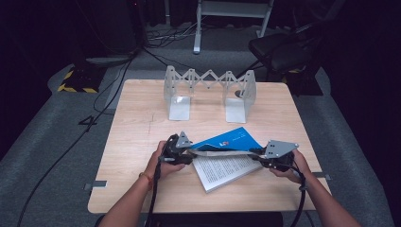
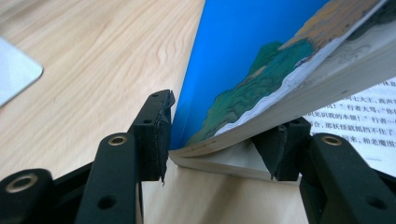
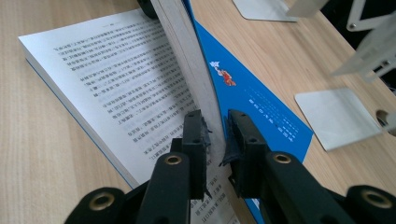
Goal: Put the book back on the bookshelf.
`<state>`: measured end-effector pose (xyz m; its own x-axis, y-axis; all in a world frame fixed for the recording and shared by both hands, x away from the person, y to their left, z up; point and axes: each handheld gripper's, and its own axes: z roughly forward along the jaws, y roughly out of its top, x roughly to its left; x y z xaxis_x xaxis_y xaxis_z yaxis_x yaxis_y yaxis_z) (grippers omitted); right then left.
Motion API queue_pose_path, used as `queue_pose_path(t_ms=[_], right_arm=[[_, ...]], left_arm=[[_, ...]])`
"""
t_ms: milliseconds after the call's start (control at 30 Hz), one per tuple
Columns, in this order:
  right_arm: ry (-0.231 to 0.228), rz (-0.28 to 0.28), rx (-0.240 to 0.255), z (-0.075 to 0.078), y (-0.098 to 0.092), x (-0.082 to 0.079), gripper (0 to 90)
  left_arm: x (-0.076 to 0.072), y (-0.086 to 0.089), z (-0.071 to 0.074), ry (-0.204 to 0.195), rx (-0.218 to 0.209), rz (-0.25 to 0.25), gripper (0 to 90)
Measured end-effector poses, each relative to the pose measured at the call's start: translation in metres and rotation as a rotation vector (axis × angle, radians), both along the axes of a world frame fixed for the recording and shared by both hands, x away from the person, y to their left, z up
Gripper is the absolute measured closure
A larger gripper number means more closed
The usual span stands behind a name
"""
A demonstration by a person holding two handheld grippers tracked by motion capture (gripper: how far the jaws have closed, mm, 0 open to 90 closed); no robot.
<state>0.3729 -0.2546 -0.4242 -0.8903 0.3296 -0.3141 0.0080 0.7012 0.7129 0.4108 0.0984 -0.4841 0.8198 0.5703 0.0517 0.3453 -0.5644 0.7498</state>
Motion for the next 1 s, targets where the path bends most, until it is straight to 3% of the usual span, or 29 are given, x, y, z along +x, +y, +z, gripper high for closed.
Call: queue_pose_path(t_ms=[167, 300, 367, 433, 567, 733, 900, 1000], right_arm=[[0.011, -0.045, 0.014, 0.000, -0.009, 0.004, 77.6], [0.022, -0.049, 0.022, 0.000, -0.011, 0.005, 77.4], [0.023, -0.050, 0.016, -0.001, -0.010, 0.005, 77.2], [0.032, -0.045, 0.009, -0.003, -0.010, 0.005, 77.0], [0.030, -0.046, 0.006, -0.003, -0.010, 0.005, 77.0], [0.028, -0.048, 0.002, -0.003, -0.009, 0.004, 76.9], [0.026, -0.048, -0.007, -0.003, -0.008, 0.004, 76.5], [0.029, -0.048, -0.011, -0.003, -0.008, 0.003, 76.4]], left_arm=[[0.011, -0.010, 0.000, -0.005, 0.001, 0.001, 48.8], [0.008, -0.013, 0.001, -0.007, 0.018, 0.019, 47.7], [0.002, -0.012, 0.006, -0.003, 0.030, 0.008, 42.1], [-0.005, -0.008, 0.013, 0.010, -0.016, -0.037, 43.6], [-0.026, -0.011, 0.030, -0.029, -0.061, -0.076, 41.5], [-0.047, -0.029, 0.046, -0.073, -0.095, -0.128, 37.6], [-0.058, -0.049, 0.056, -0.083, -0.117, -0.131, 34.0], [-0.062, -0.062, 0.060, -0.099, -0.106, -0.119, 34.0]])
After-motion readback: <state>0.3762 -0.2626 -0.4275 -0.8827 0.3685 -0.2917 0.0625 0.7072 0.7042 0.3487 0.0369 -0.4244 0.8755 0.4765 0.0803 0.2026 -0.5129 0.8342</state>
